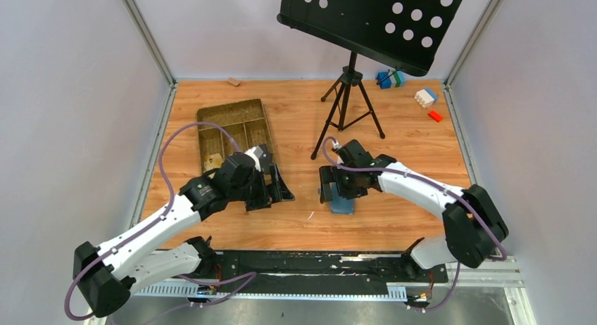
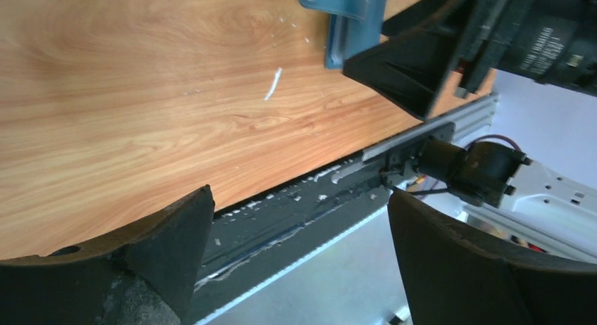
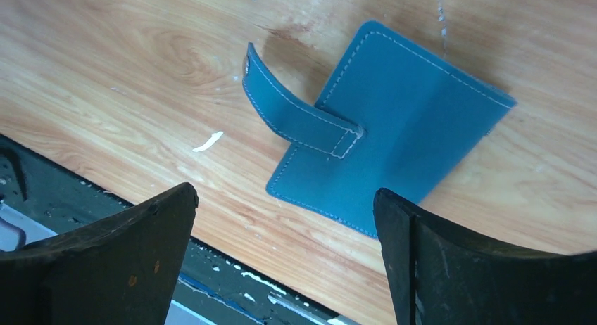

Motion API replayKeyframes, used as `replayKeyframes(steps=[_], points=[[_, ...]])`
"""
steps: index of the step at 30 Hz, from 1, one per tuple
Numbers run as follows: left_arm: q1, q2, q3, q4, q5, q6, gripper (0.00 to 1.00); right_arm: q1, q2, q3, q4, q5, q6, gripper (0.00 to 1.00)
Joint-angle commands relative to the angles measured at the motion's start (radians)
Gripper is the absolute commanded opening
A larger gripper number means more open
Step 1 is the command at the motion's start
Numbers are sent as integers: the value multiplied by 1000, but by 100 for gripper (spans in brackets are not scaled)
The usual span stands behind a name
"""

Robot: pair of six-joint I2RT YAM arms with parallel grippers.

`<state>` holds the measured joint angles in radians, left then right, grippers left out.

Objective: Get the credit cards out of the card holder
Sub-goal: Close the card holder at the center of the board, then reset both arms

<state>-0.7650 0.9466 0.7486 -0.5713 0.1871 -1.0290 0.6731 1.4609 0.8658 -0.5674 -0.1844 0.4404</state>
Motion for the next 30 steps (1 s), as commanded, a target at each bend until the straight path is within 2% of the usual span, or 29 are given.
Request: replayKeyframes(steps=[1, 6, 10, 13, 15, 19, 22, 24, 27, 30], points=[[4, -67, 132, -109, -160, 161, 100, 2, -170, 102, -50, 69, -65, 97], [4, -69, 234, -213, -341, 332, 100, -6, -373, 100, -20, 219, -97, 98], [3, -108, 231, -211, -525, 402, 100, -8, -545, 19, 77, 341, -179, 99], [4, -193, 148, -140, -679, 427, 100, -8, -655, -89, 170, 492, -178, 94], [4, -258, 81, -86, -770, 426, 100, -10, -732, -156, 230, 540, -206, 89], [4, -377, -64, 61, -895, 572, 100, -85, -852, -253, 316, 598, -204, 85], [5, -417, -156, 134, -1052, 663, 100, -187, -884, -301, 337, 606, -221, 84], [15, -409, -215, 193, -1129, 748, 100, -228, -868, -336, 354, 676, -238, 84], [73, -354, -300, 296, -1139, 839, 100, -277, -836, -404, 464, 763, -319, 84], [161, -301, -364, 416, -1117, 891, 100, -342, -776, -445, 555, 761, -388, 84]])
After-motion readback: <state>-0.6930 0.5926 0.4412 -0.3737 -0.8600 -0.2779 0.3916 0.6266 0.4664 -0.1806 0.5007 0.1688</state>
